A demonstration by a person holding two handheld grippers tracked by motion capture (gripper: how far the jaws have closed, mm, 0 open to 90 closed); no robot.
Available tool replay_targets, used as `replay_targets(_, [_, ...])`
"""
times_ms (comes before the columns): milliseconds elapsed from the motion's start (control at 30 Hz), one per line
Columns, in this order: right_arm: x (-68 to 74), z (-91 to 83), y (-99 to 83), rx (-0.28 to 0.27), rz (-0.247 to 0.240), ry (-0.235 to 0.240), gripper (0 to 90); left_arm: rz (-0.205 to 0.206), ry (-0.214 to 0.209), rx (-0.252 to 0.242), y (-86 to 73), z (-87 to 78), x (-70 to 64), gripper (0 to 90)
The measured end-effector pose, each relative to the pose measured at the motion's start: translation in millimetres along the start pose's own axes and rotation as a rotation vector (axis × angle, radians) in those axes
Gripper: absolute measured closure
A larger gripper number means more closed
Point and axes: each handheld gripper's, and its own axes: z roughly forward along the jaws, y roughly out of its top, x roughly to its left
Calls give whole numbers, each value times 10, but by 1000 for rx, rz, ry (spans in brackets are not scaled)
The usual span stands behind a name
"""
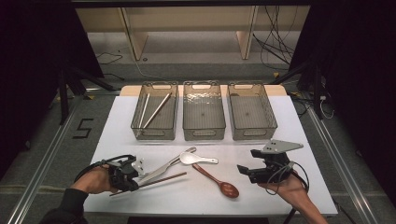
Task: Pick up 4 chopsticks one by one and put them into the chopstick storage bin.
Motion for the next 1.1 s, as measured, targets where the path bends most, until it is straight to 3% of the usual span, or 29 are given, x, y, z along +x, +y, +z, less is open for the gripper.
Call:
replay_targets(33, [1,-2,1,-1,1,0,252,-6,3,-20,17,-25,-4,849])
replay_targets(200, [0,-2,0,-3,0,-1,252,-118,29,-131,95,-147,11,848])
replay_targets(267, [2,-3,0,-2,1,-2,251,-141,19,-165,116,-193,28,848])
replay_targets(400, [-1,-1,0,-3,1,-2,251,-266,37,-250,160,-280,61,848])
replay_targets(500, [-2,1,0,-2,2,-2,251,-329,48,-299,189,-351,82,848])
replay_targets(767, [-3,5,-2,-1,3,-4,251,-424,102,-382,199,-462,200,848])
replay_targets(1100, [-10,4,-5,-5,11,-5,250,-480,163,-466,332,-707,445,848])
